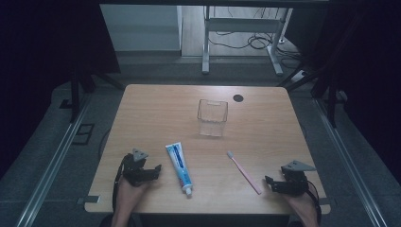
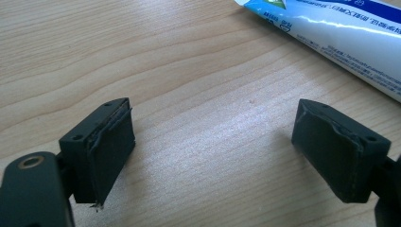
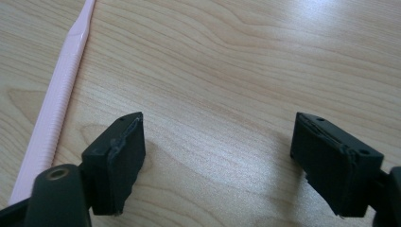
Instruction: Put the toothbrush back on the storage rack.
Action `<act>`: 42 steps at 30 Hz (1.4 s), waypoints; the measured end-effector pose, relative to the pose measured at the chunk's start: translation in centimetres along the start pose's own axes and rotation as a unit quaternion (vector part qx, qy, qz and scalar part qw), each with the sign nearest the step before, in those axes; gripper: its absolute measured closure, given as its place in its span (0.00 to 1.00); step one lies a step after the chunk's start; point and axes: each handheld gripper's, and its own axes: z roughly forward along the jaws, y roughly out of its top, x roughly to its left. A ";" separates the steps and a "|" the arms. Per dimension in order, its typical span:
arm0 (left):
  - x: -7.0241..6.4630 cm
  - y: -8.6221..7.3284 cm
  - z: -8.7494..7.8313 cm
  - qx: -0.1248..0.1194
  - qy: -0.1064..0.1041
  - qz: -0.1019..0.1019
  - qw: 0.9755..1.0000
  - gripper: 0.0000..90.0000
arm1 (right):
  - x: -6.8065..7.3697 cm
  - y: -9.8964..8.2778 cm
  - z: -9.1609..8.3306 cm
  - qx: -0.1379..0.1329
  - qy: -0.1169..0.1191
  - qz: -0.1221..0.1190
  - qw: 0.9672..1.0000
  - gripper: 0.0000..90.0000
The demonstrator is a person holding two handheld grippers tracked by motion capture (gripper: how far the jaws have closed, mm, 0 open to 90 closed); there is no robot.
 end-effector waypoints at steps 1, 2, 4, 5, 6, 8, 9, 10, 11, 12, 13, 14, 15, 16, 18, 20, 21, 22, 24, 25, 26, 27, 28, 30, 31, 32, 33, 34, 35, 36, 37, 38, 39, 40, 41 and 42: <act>0.0 0.0 0.0 0.000 0.000 0.000 1.000 0.15 | 0.0 0.0 0.0 0.002 0.000 0.001 1.000 0.23; 0.0 0.0 0.0 0.000 0.000 0.000 1.000 0.15 | 0.0 0.0 0.0 0.002 0.000 0.001 1.000 0.23; 0.0 0.0 0.0 0.000 0.000 0.000 1.000 0.15 | -0.1 0.1 -0.1 0.004 -0.001 0.002 1.000 0.25; 0.0 0.0 0.0 0.000 0.000 0.000 1.000 0.15 | -0.1 0.1 -0.2 0.008 0.002 0.005 1.000 0.26; 0.0 0.0 0.0 0.000 0.000 0.000 1.000 0.15 | -0.1 0.1 -0.2 0.008 0.002 0.005 1.000 0.26; 0.0 0.0 0.0 0.000 0.000 0.000 1.000 0.15 | -0.2 0.2 -0.4 0.013 0.008 0.011 1.000 0.28; 0.0 0.0 0.0 0.000 0.000 0.000 1.000 0.15 | -0.2 0.3 -0.5 0.015 0.012 0.014 1.000 0.28; 0.0 0.0 0.0 0.000 0.000 0.000 1.000 0.15 | -0.2 0.3 -0.5 0.018 0.015 0.015 1.000 0.29; 0.0 0.0 0.0 0.000 0.000 0.000 1.000 0.15 | -0.2 0.4 -0.6 0.020 0.017 0.015 1.000 0.29; 0.0 0.0 0.0 0.000 0.000 0.000 1.000 0.15 | -0.1 0.5 -0.6 0.022 0.021 0.015 0.999 0.29; 0.0 0.0 0.0 0.000 0.000 0.000 1.000 0.15 | -0.1 0.6 -0.7 0.026 0.025 0.015 0.999 0.29; 0.0 0.0 0.0 0.000 0.000 0.000 1.000 0.15 | -0.1 0.6 -0.7 0.026 0.025 0.015 0.999 0.29; 0.0 0.0 0.0 0.000 0.000 0.000 1.000 0.15 | 0.0 0.7 -0.7 0.030 0.028 0.014 0.999 0.29; 0.0 0.0 0.0 0.000 0.000 0.000 1.000 0.15 | 0.1 1.0 -0.9 0.033 0.032 0.013 0.999 0.30; 0.0 0.0 0.0 0.000 0.000 0.000 1.000 0.15 | 0.1 1.1 -0.9 0.034 0.034 0.013 0.999 0.31; 0.0 0.0 0.0 0.000 0.000 0.000 1.000 0.15 | 0.3 1.4 -1.2 0.036 0.039 0.011 0.999 0.32; 0.0 0.0 0.0 0.000 0.000 0.000 1.000 0.15 | 0.3 1.4 -1.2 0.036 0.039 0.011 0.999 0.32; 0.0 0.0 0.0 0.000 0.000 0.000 1.000 0.15 | 0.4 1.5 -1.2 0.040 0.043 0.009 0.998 0.33; 0.0 0.0 0.0 0.000 0.000 0.000 1.000 0.15 | 0.5 1.6 -1.3 0.042 0.044 0.008 0.998 0.34; 0.0 0.0 0.0 0.000 0.000 0.000 1.000 0.15 | 0.6 1.8 -1.3 0.045 0.047 0.005 0.998 0.35; 0.0 0.0 0.0 0.000 0.000 0.000 1.000 0.15 | 0.6 1.8 -1.3 0.045 0.047 0.005 0.998 0.35; 0.0 0.0 0.0 0.000 0.000 0.000 1.000 0.15 | 0.7 1.9 -1.4 0.047 0.050 0.003 0.998 0.35; 0.0 0.0 0.0 0.000 0.000 0.000 1.000 0.15 | 0.9 2.2 -1.4 0.052 0.052 -0.004 0.997 0.36; 0.0 0.0 0.0 0.000 0.000 0.000 1.000 0.15 | 1.0 2.3 -1.4 0.054 0.053 -0.005 0.997 0.36; 0.0 0.0 0.0 0.000 0.000 0.000 1.000 0.15 | 1.1 2.4 -1.4 0.057 0.054 -0.007 0.997 0.37; 0.0 0.0 0.0 0.000 0.000 0.000 1.000 0.15 | 1.2 2.6 -1.4 0.063 0.058 -0.009 0.996 0.37; 0.0 0.0 0.0 0.000 0.000 0.000 1.000 0.15 | 1.2 2.6 -1.4 0.063 0.058 -0.009 0.996 0.37; 0.0 0.0 0.0 0.000 0.000 0.000 1.000 0.15 | 1.2 2.8 -1.3 0.068 0.061 -0.010 0.996 0.38; 0.0 0.0 0.0 0.000 0.000 0.000 1.000 0.15 | 1.3 2.8 -1.3 0.071 0.062 -0.013 0.995 0.38; 0.0 0.0 0.0 0.000 0.000 0.000 1.000 0.15 | 1.3 2.8 -1.3 0.071 0.062 -0.013 0.995 0.38; 0.0 0.0 0.0 0.000 0.000 0.000 1.000 0.15 | 1.3 2.9 -1.3 0.072 0.064 -0.014 0.995 0.39; 0.0 0.0 0.0 0.000 0.000 0.000 1.000 0.15 | 1.4 3.0 -1.2 0.076 0.065 -0.015 0.995 0.39; 0.0 0.0 0.0 0.000 0.000 0.000 1.000 0.15 | 1.5 3.1 -1.2 0.077 0.065 -0.018 0.995 0.39; 0.0 0.0 0.0 0.000 0.000 0.000 1.000 0.15 | 1.5 3.2 -1.2 0.079 0.066 -0.020 0.994 0.40; 0.0 0.0 0.0 0.000 0.000 0.000 1.000 0.15 | 1.7 3.3 -1.1 0.086 0.067 -0.026 0.994 0.41; 0.0 0.0 0.0 0.000 0.000 0.000 1.000 0.15 | 1.8 3.4 -1.1 0.089 0.068 -0.029 0.993 0.42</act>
